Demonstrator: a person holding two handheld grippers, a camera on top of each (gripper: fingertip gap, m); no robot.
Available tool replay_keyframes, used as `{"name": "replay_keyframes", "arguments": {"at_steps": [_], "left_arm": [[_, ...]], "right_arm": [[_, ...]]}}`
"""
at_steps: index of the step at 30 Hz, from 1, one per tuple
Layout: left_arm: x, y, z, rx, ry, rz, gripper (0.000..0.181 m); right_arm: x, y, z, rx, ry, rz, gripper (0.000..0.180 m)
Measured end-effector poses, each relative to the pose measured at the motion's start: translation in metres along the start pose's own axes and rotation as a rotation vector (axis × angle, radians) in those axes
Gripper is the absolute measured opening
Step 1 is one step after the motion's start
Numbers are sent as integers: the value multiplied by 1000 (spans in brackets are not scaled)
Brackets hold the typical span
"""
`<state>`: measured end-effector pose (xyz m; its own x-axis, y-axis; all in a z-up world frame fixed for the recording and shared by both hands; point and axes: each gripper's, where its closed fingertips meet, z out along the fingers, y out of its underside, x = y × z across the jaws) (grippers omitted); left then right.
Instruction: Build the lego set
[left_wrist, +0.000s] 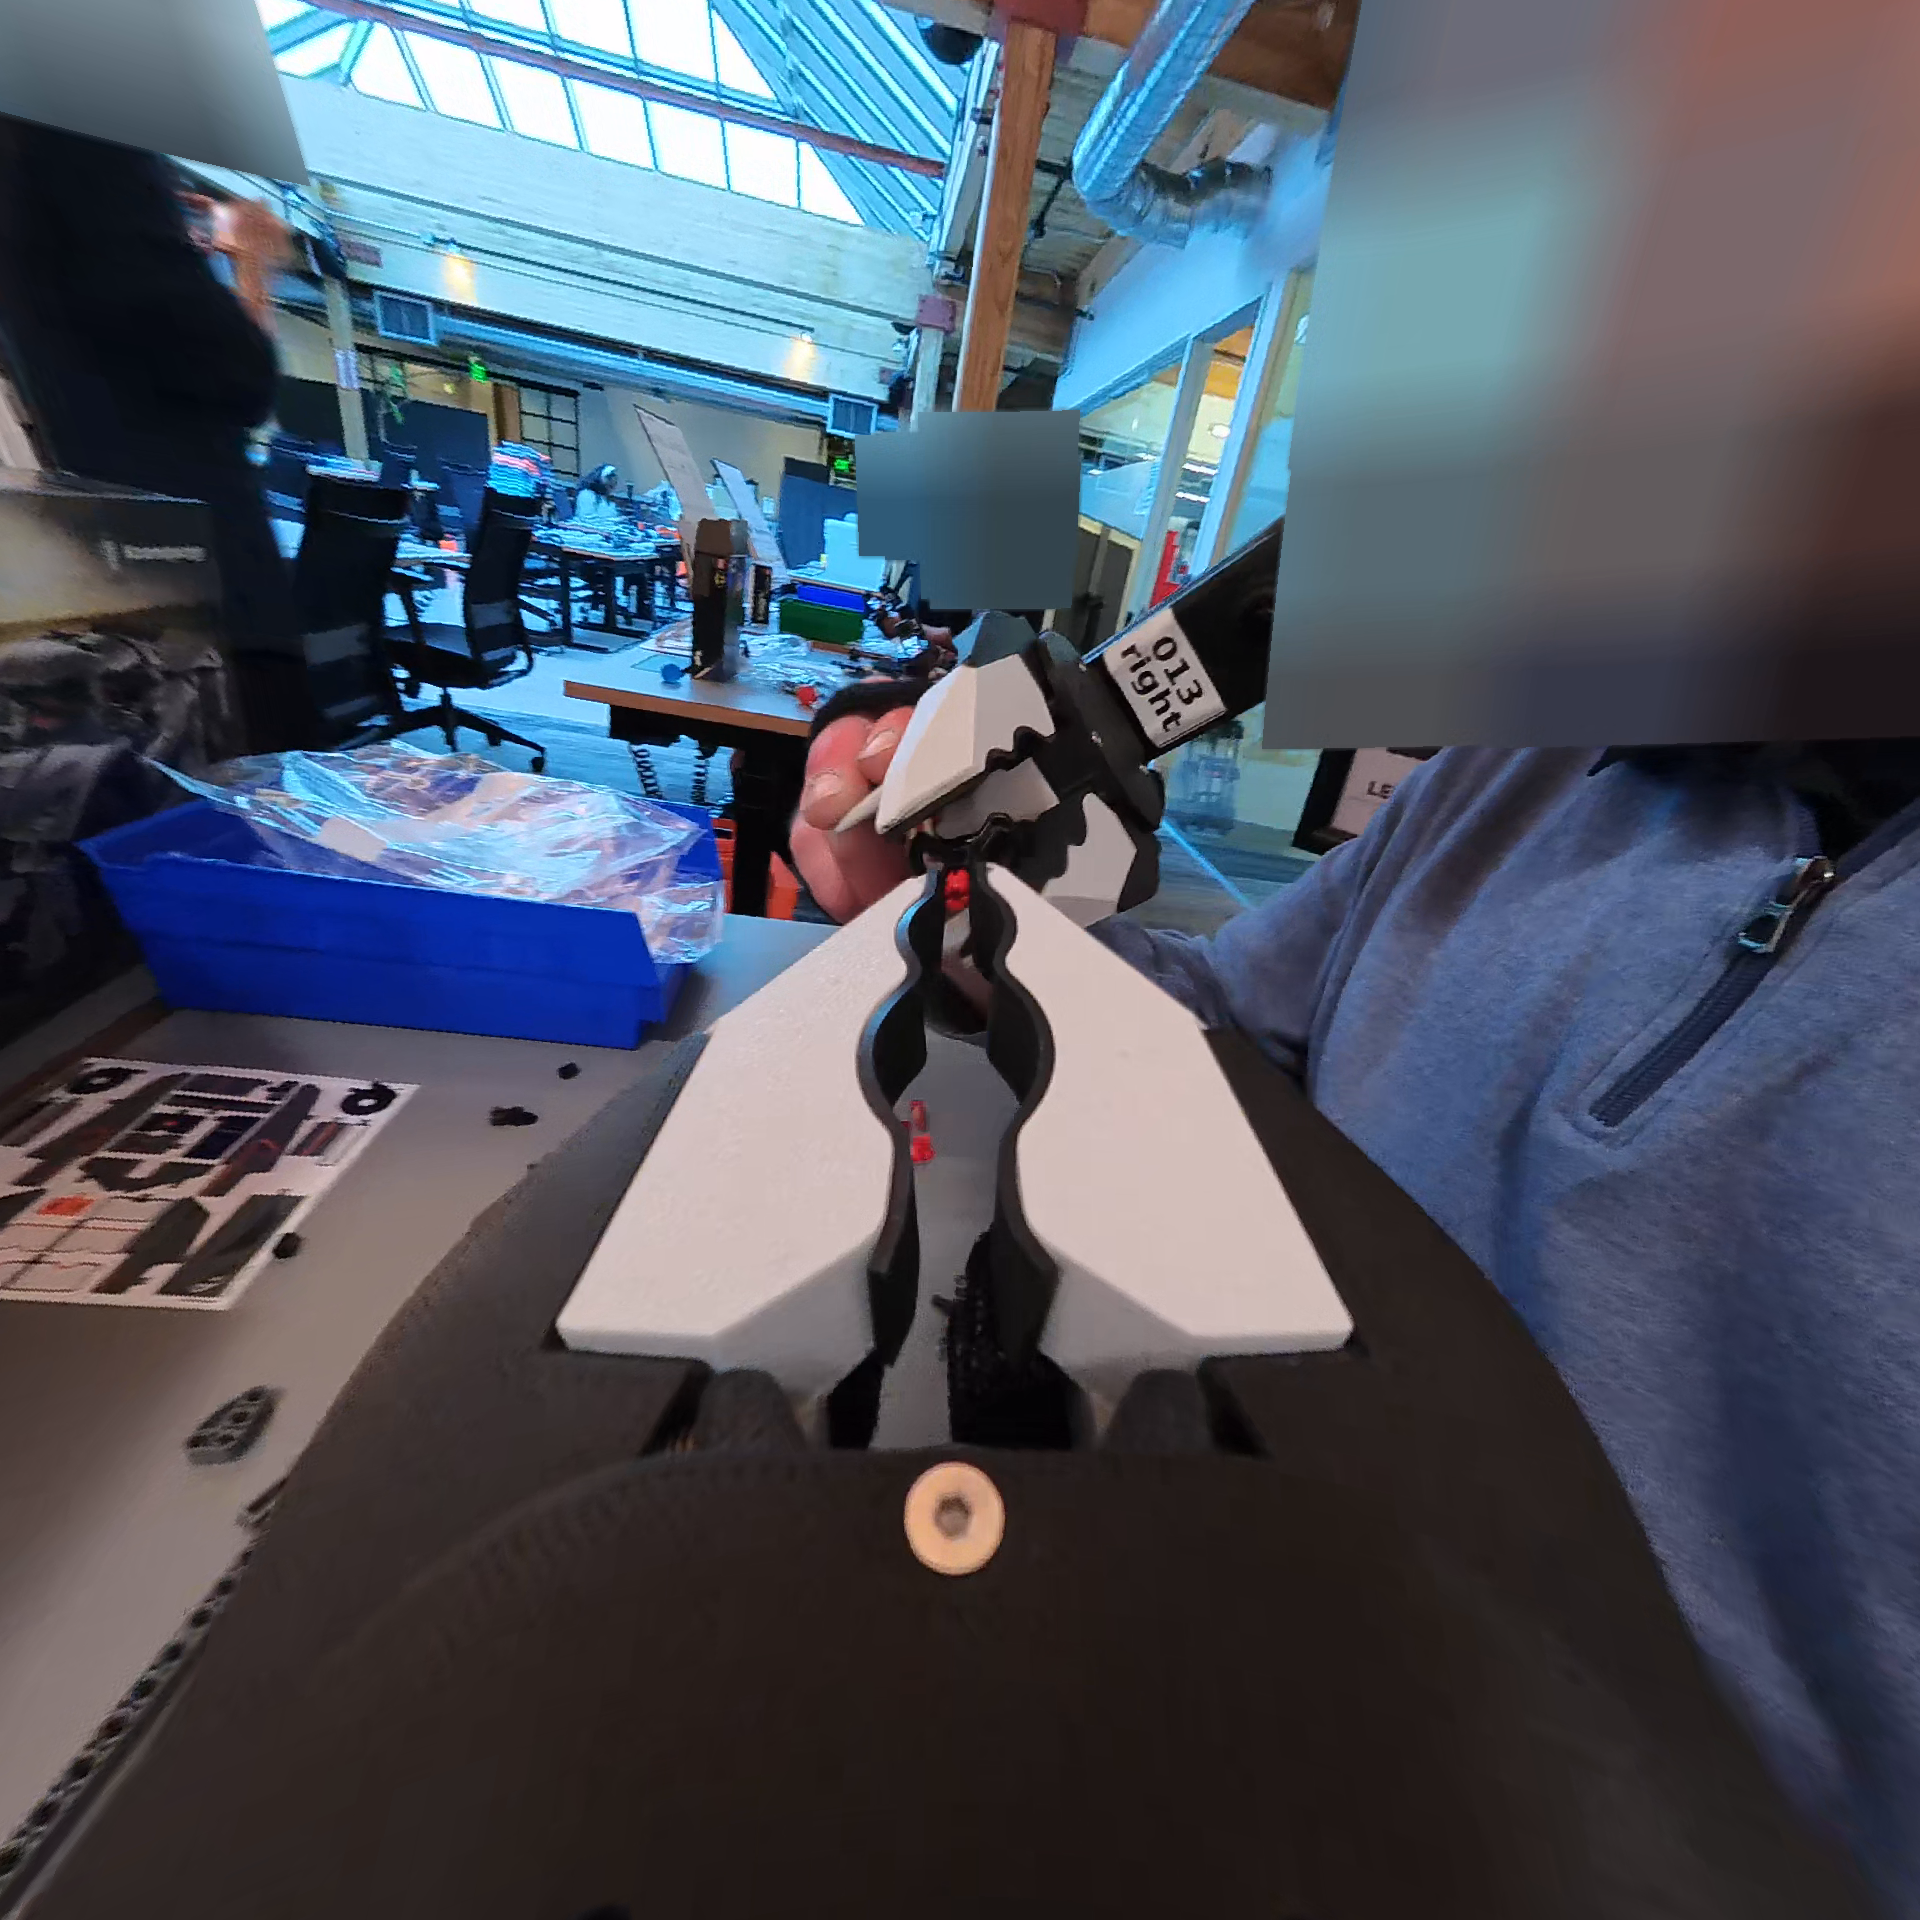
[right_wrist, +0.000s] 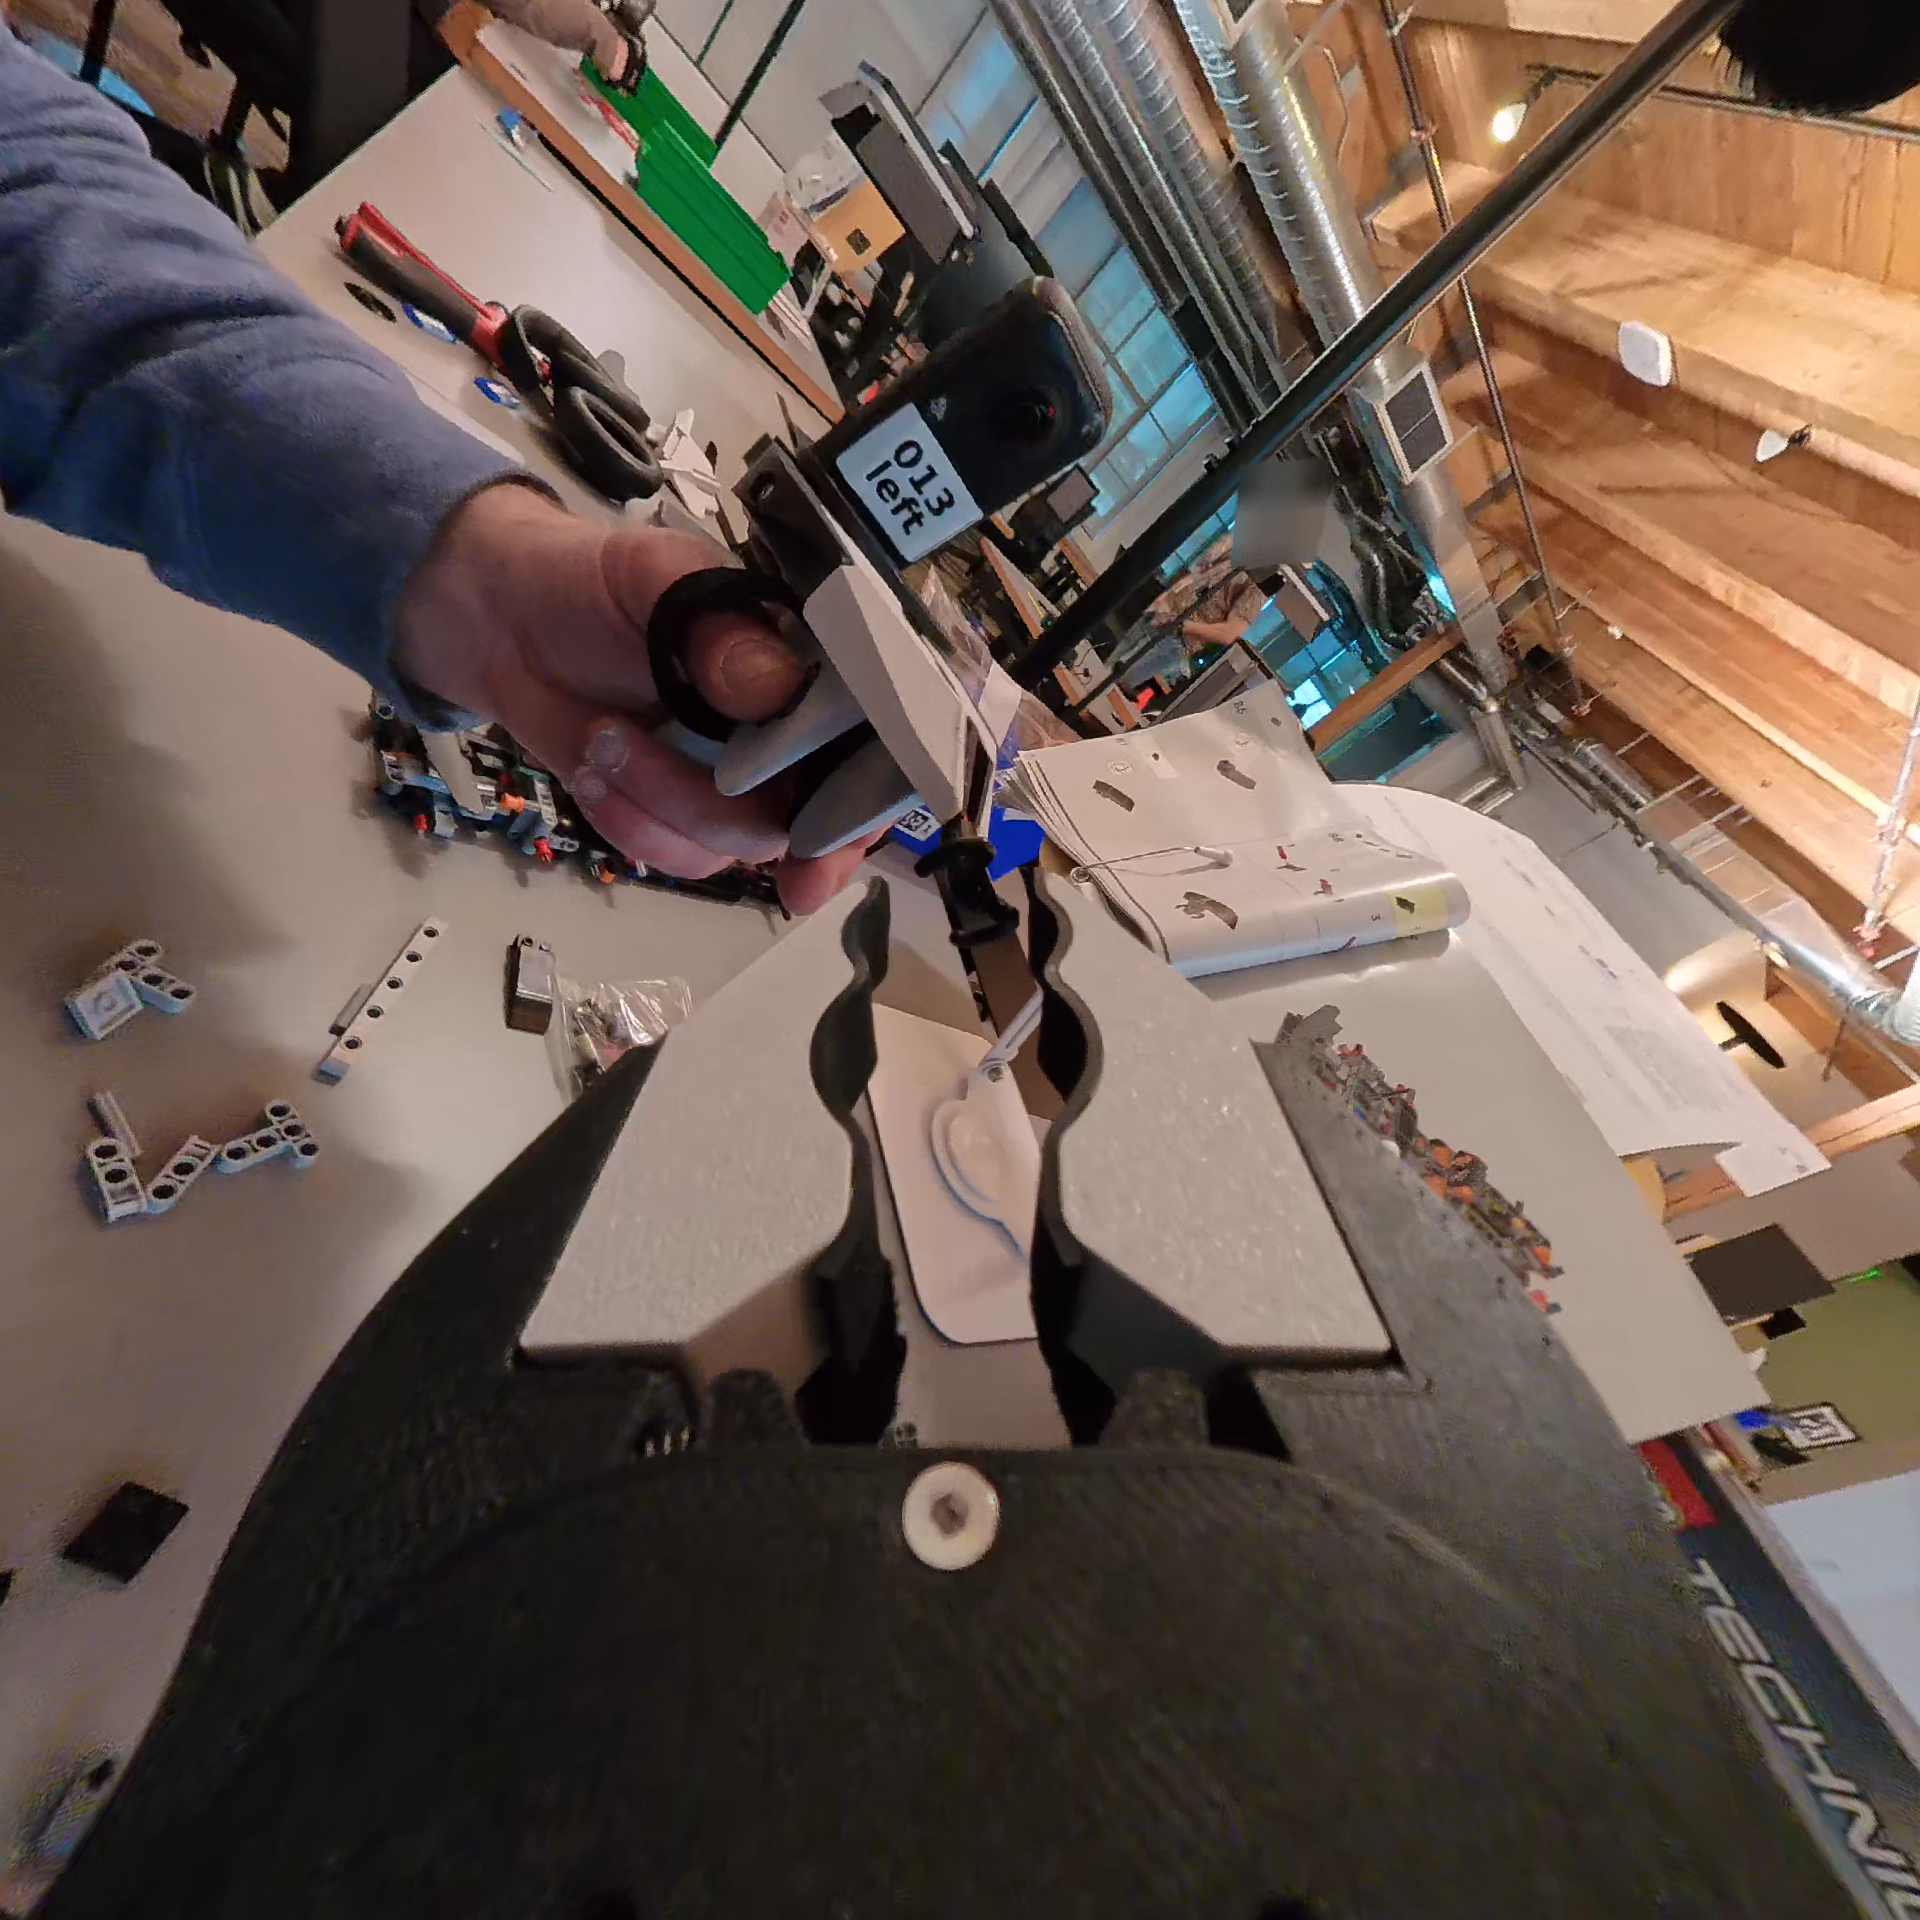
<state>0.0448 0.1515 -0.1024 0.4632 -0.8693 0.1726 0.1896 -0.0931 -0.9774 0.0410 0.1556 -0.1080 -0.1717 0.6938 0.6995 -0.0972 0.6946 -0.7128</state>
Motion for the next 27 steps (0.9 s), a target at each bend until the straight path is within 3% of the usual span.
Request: {"name": "replay_keyframes", "arguments": {"at_steps": [6, 11, 15, 27], "left_arm": [[-11, -7, -1, -37, -122, 181, 3], [-9, -13, 4, -112, -194, 410, 3], [-7, -16, 7, -140, -213, 506, 3], [-6, -13, 8, -154, -232, 579, 3]], "right_arm": [[9, 11, 0, -30, 0, 174, 28], [10, 7, -1, 45, -97, 418, 37], [13, -1, -2, 108, -159, 549, 34], [14, -7, 3, 102, -157, 532, 21]]}}
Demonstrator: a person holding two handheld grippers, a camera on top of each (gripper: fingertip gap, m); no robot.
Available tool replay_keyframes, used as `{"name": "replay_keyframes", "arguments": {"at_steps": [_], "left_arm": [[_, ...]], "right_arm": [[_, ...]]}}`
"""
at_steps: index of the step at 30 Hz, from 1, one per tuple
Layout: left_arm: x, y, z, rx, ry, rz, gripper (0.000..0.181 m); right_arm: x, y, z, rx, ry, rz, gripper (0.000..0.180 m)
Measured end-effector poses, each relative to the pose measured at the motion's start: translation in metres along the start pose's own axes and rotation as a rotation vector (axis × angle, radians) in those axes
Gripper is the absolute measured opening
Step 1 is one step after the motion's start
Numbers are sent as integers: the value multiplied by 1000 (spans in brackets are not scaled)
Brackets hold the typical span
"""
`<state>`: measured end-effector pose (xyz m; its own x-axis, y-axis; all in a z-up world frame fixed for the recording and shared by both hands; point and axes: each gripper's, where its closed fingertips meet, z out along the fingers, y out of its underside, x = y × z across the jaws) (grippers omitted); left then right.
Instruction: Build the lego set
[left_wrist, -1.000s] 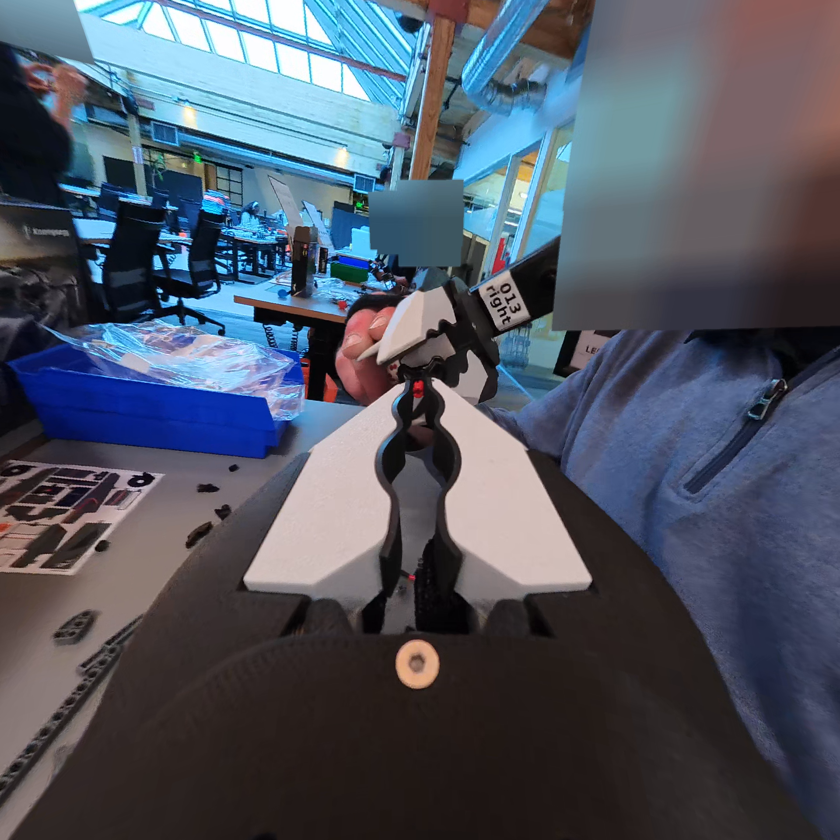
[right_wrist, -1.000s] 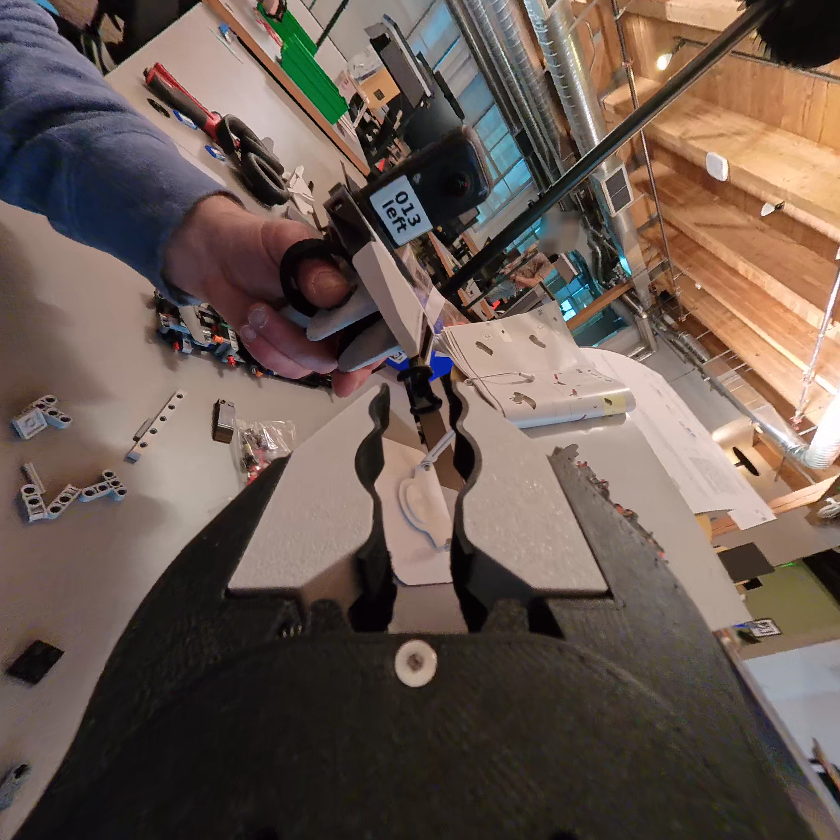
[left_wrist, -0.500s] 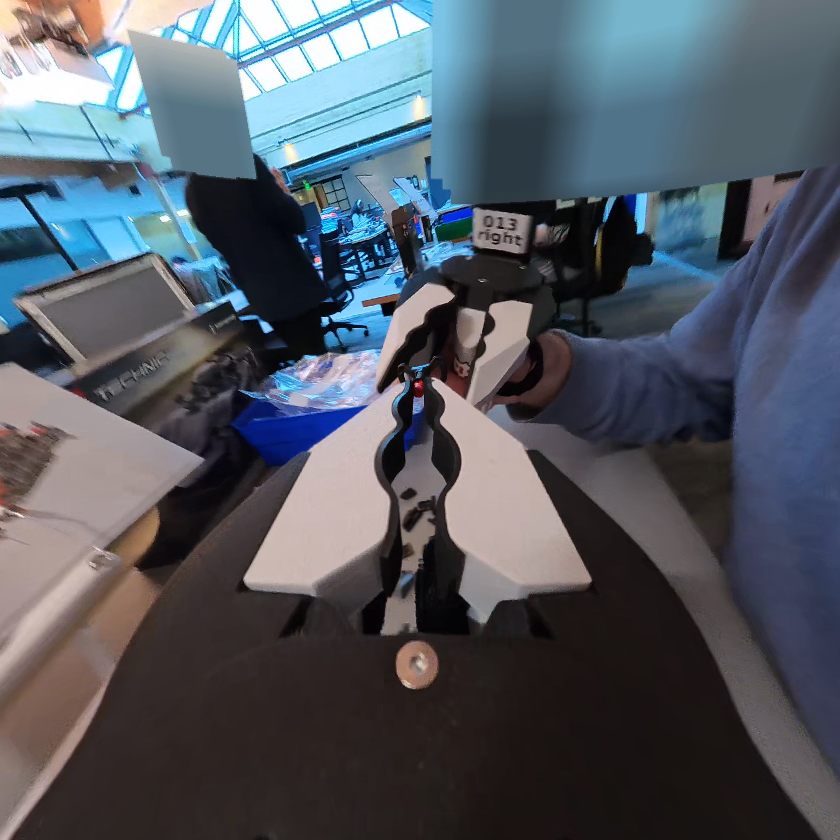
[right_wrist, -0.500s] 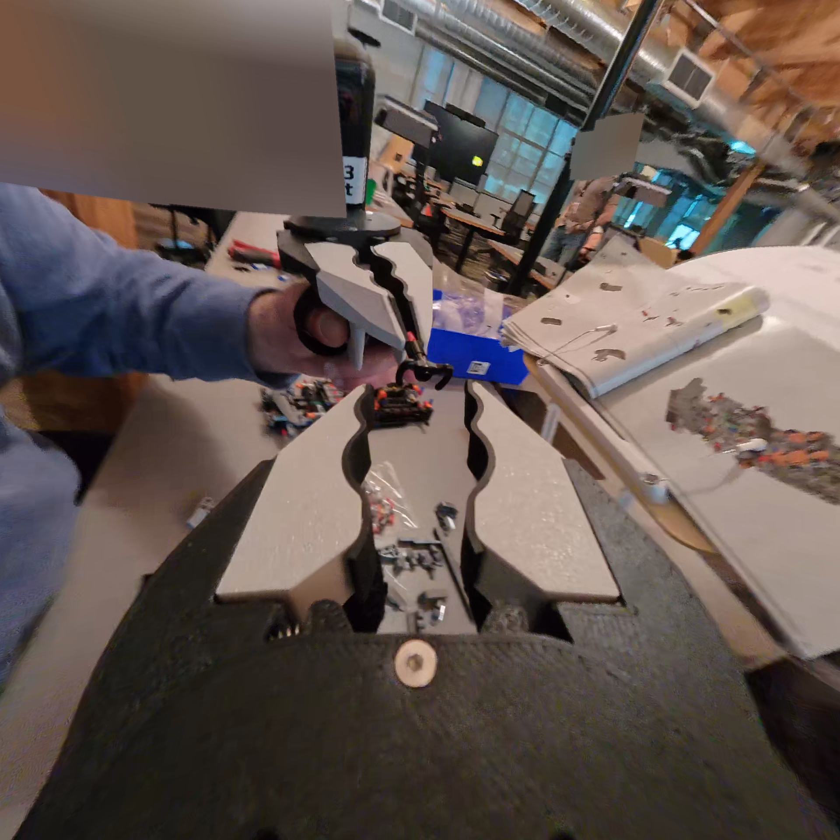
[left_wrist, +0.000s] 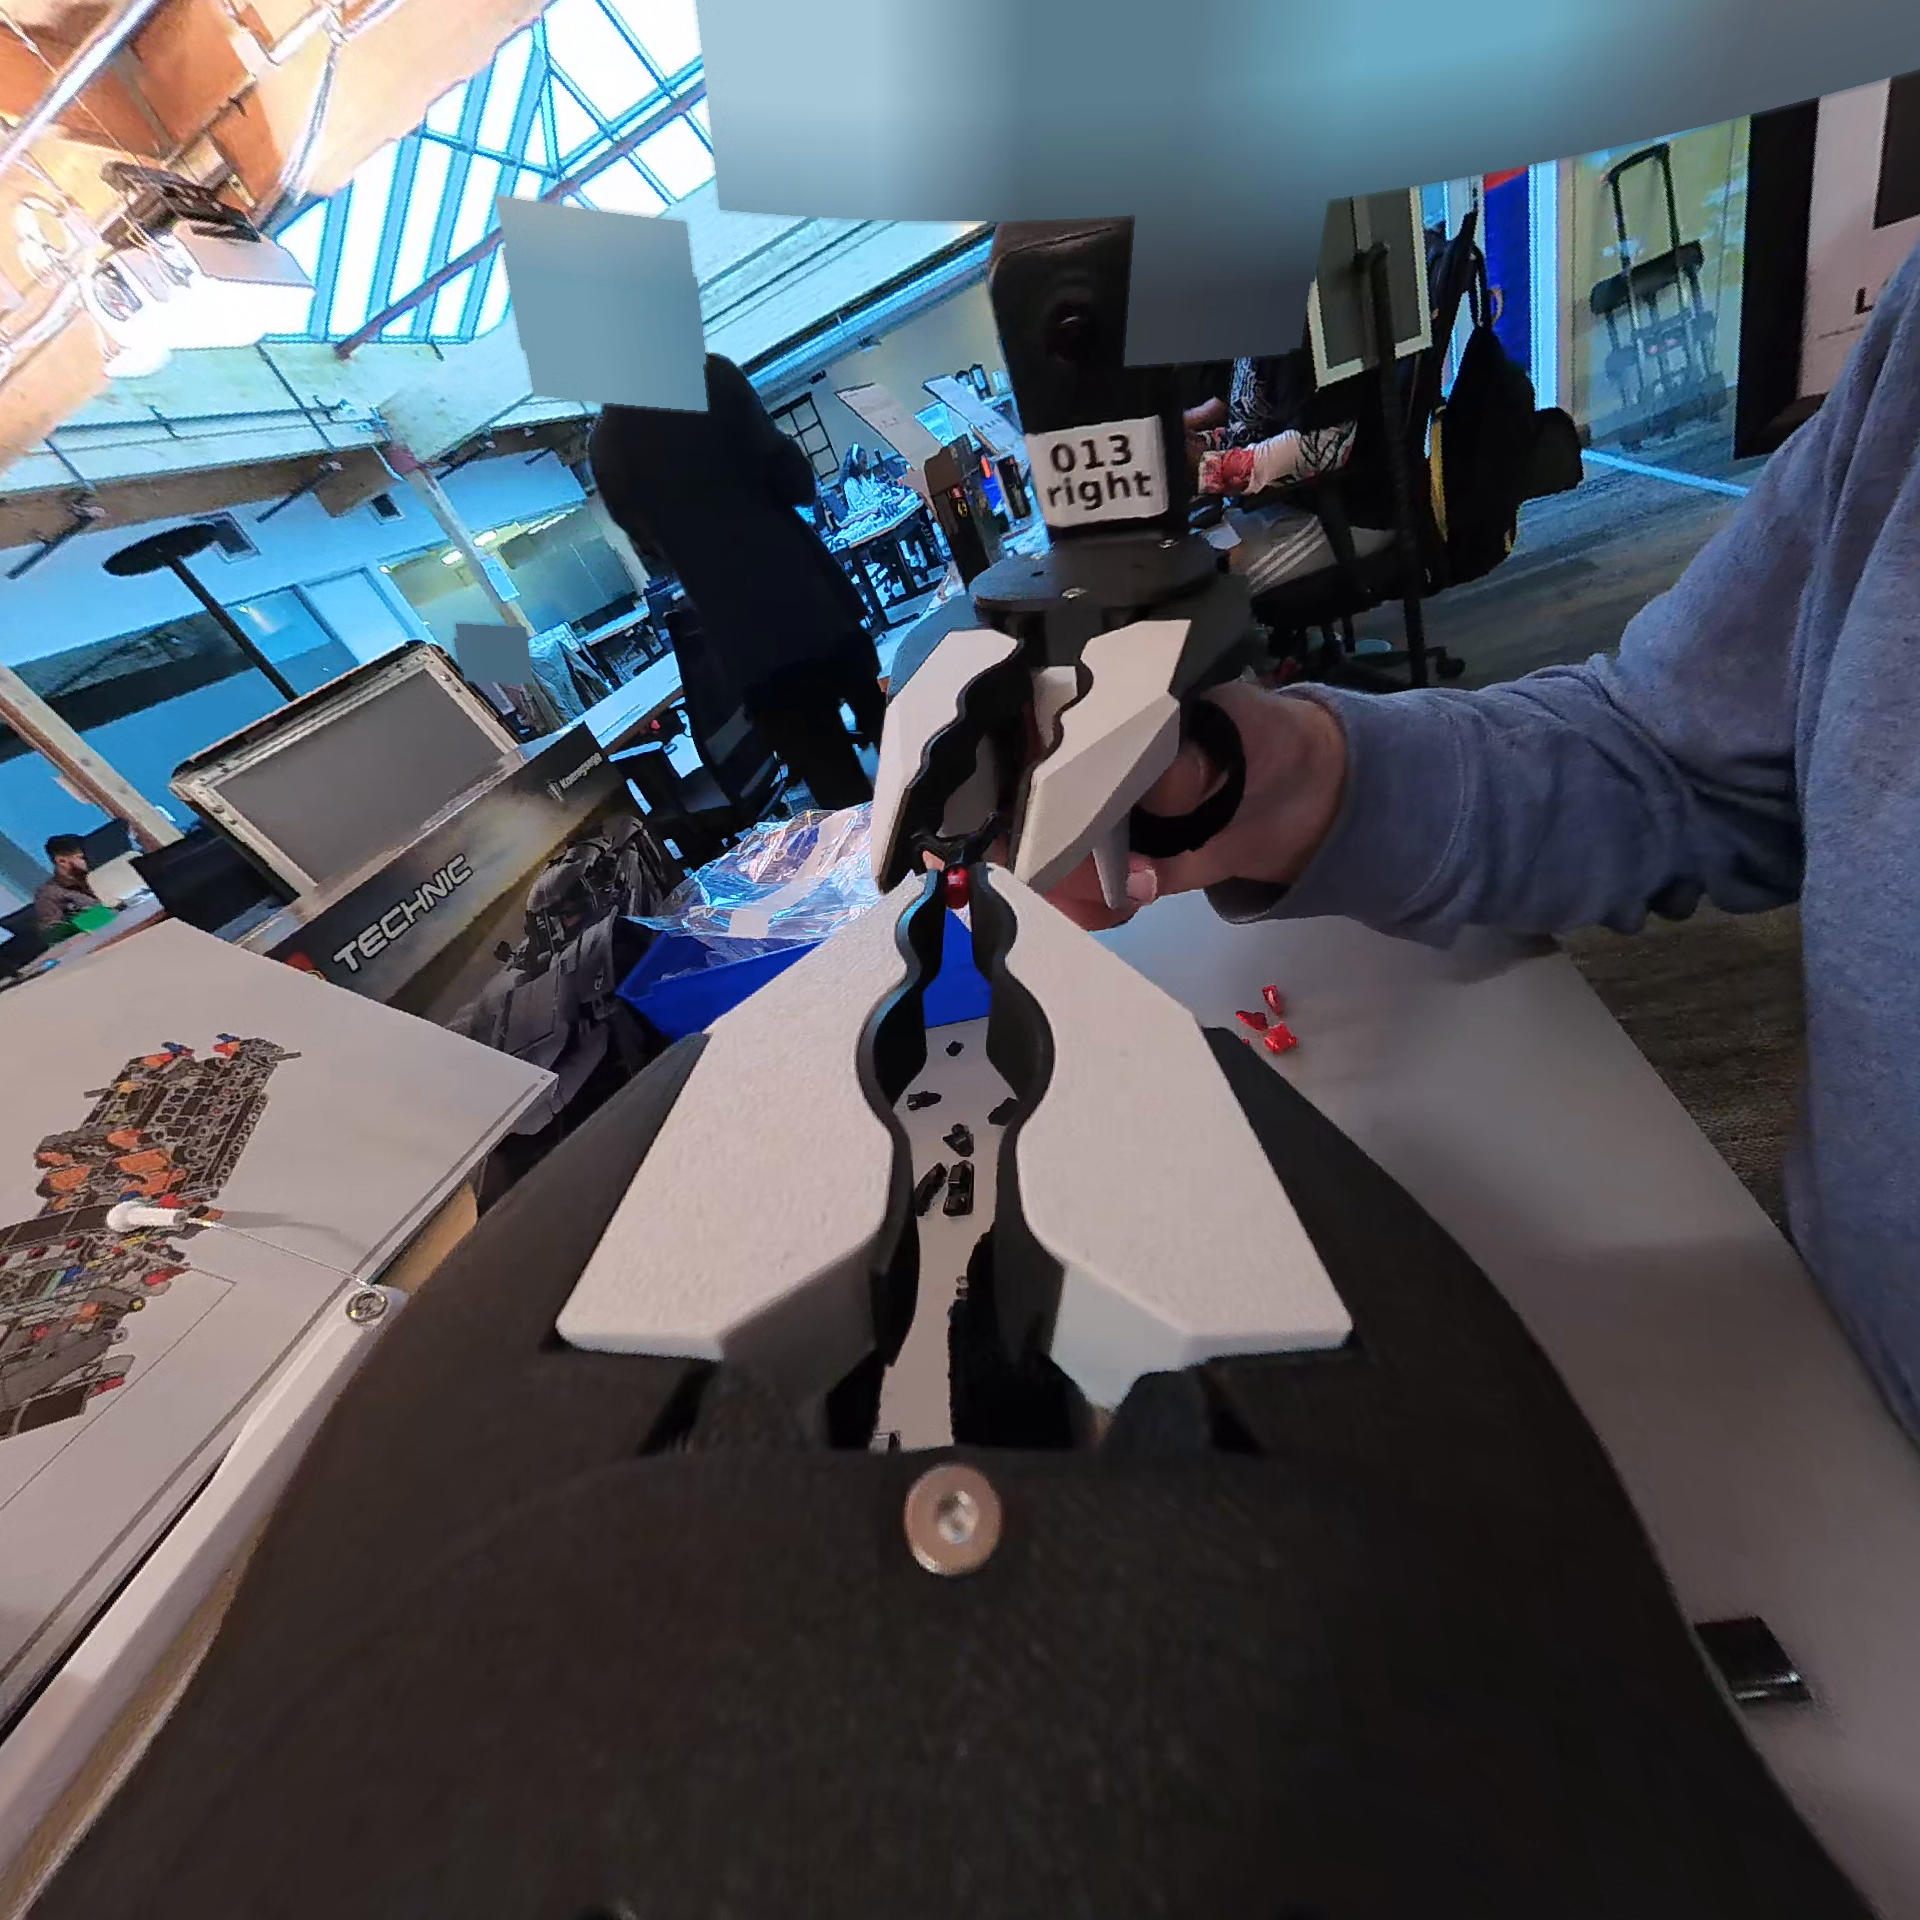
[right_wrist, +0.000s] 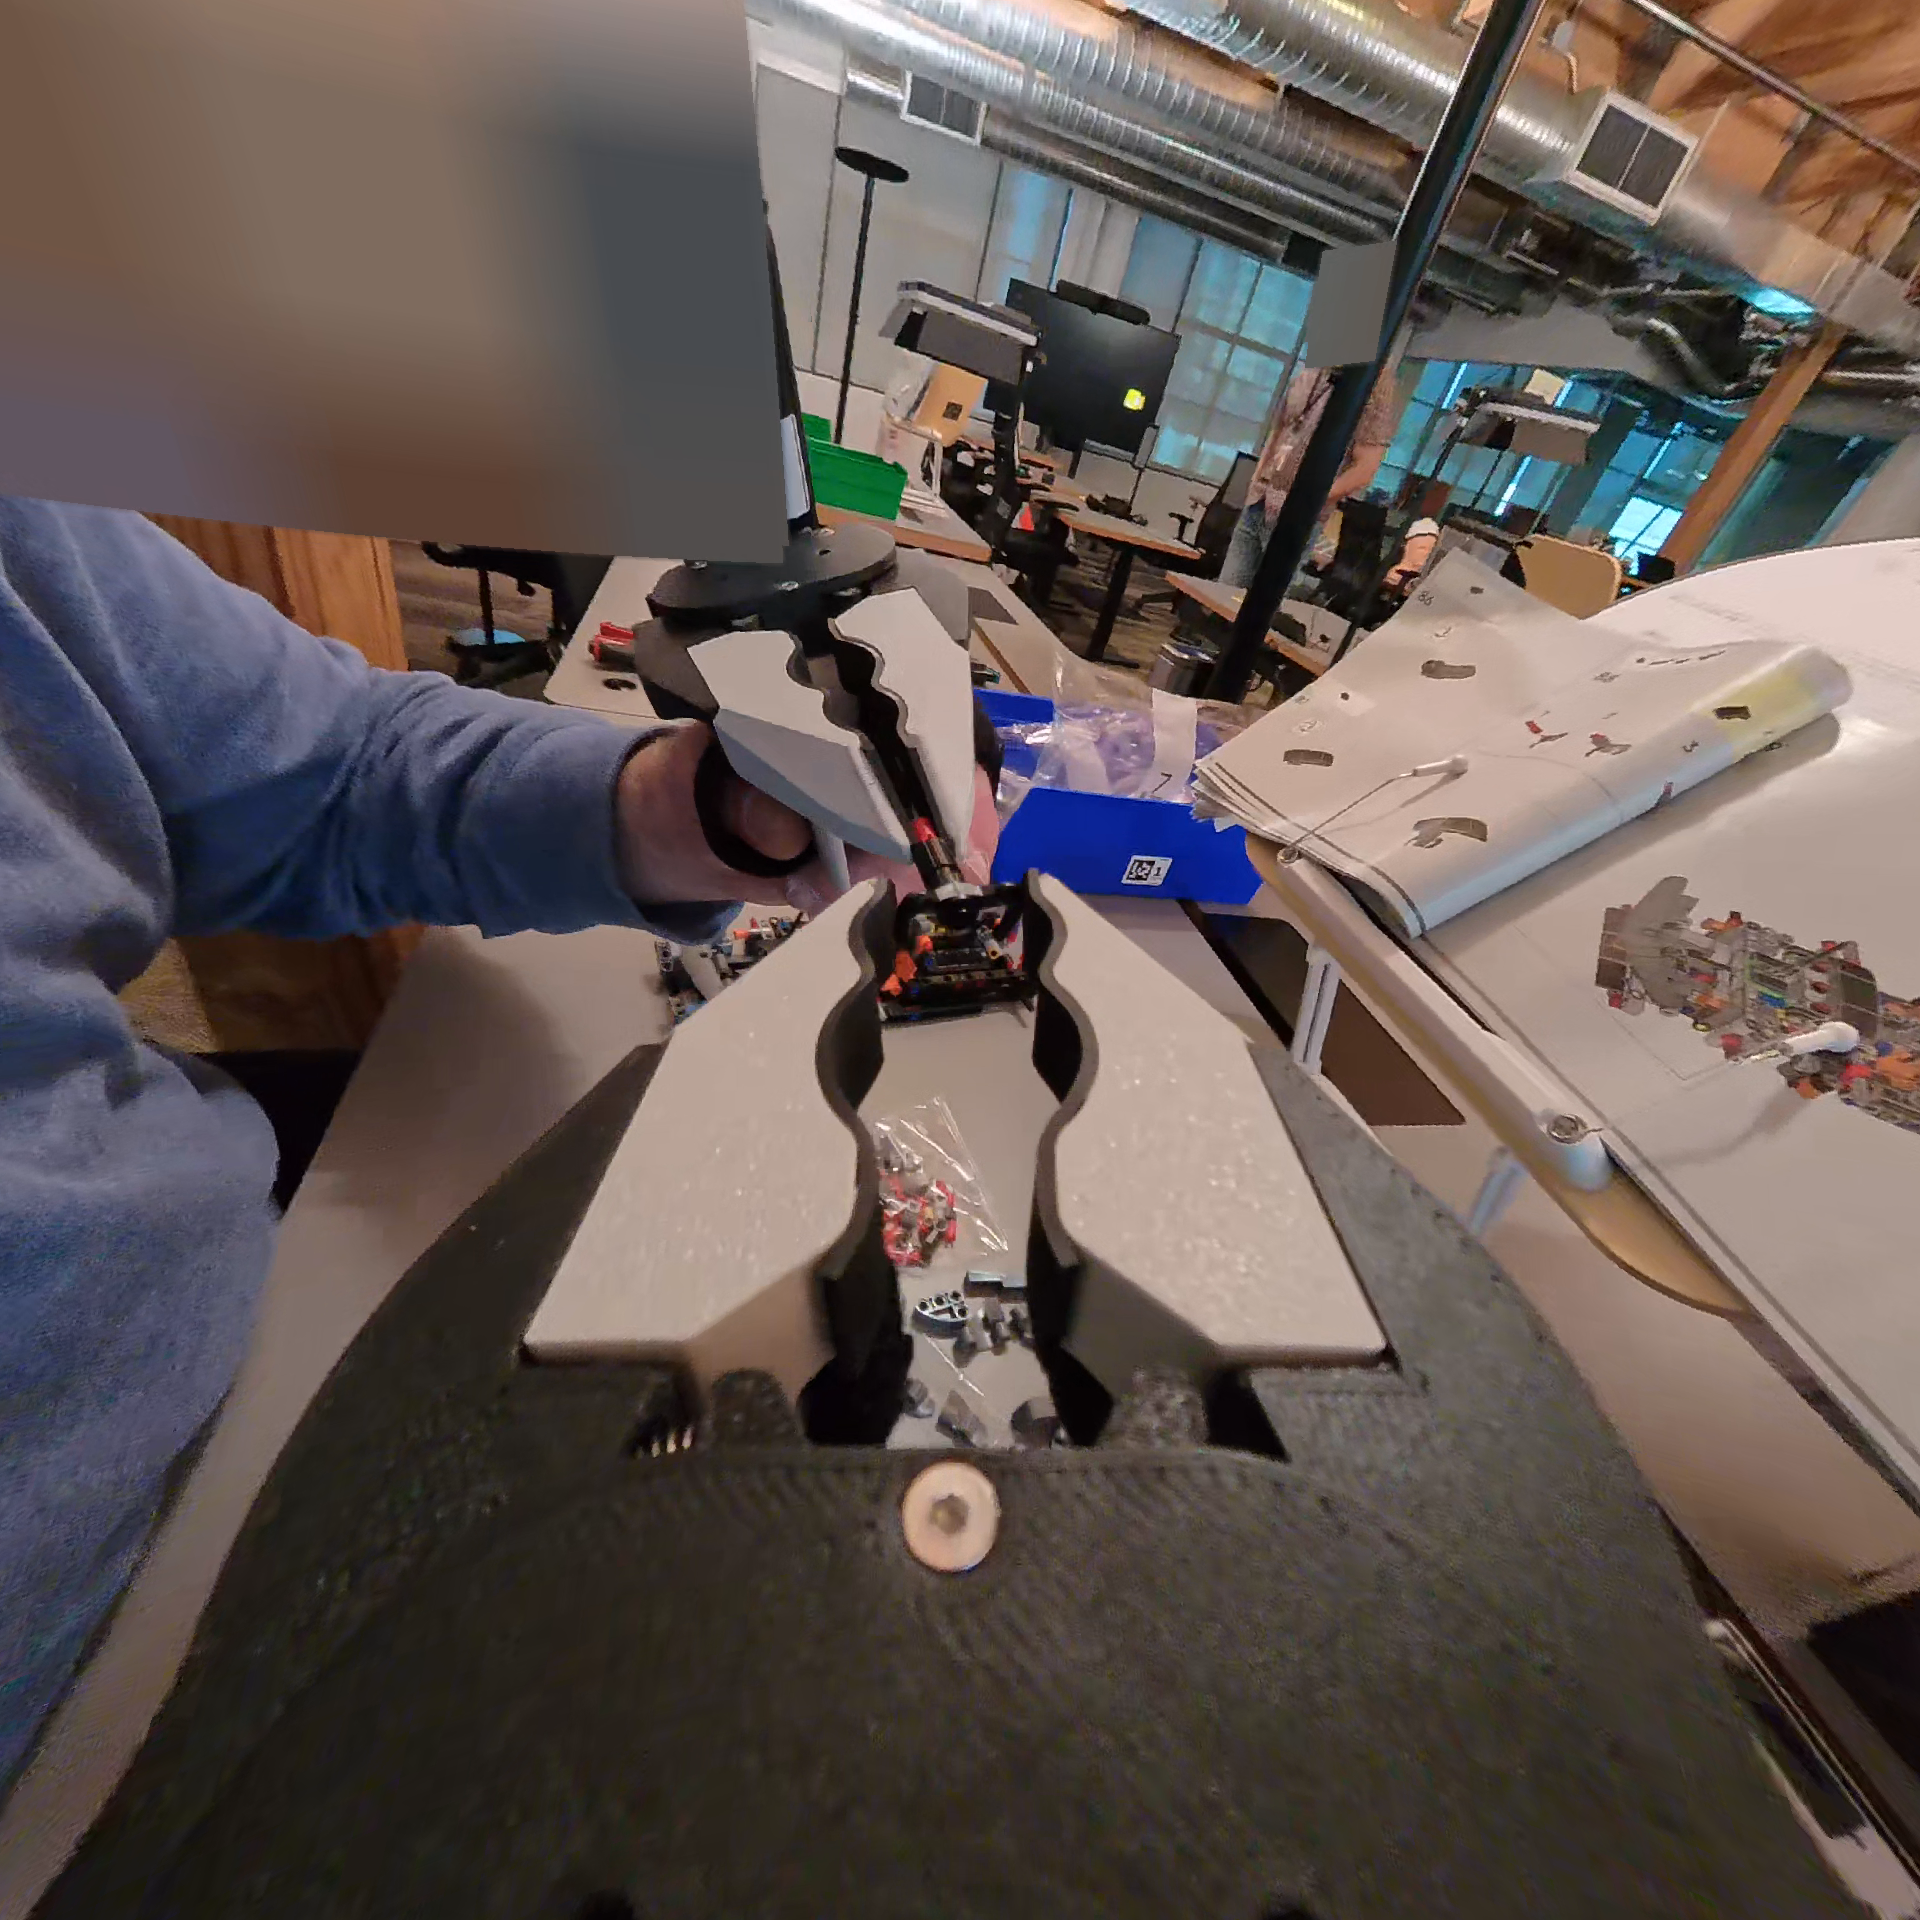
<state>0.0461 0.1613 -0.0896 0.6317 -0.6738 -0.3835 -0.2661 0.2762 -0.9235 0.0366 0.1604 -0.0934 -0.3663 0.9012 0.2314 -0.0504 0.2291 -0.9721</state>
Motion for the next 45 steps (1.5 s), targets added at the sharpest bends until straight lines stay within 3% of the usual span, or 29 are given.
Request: {"name": "replay_keyframes", "arguments": {"at_steps": [9, 15, 20, 24, 30, 39, 45], "left_arm": [[-1, 0, 0, 8, 18, -31, 3], [-29, -5, -16, -7, -65, -21, 13], [-88, 22, -29, -186, -216, 62, 12], [-101, 35, -28, -265, -257, 86, 13], [-174, 95, -39, -578, -449, 215, 18], [-271, 150, -64, -818, -617, 259, 0], [-277, 158, -68, -798, -622, 205, 0]], "right_arm": [[3, -3, -2, 36, -8, 20, 20], [13, 1, -8, 55, 18, 38, 20], [17, 11, -10, 41, 36, 41, 20], [17, 20, -10, 19, 56, 31, 20], [19, 30, -7, 4, 61, 37, 21], [17, 46, -1, -17, 48, 60, 21], [18, 54, 0, -30, 47, 67, 21]]}}
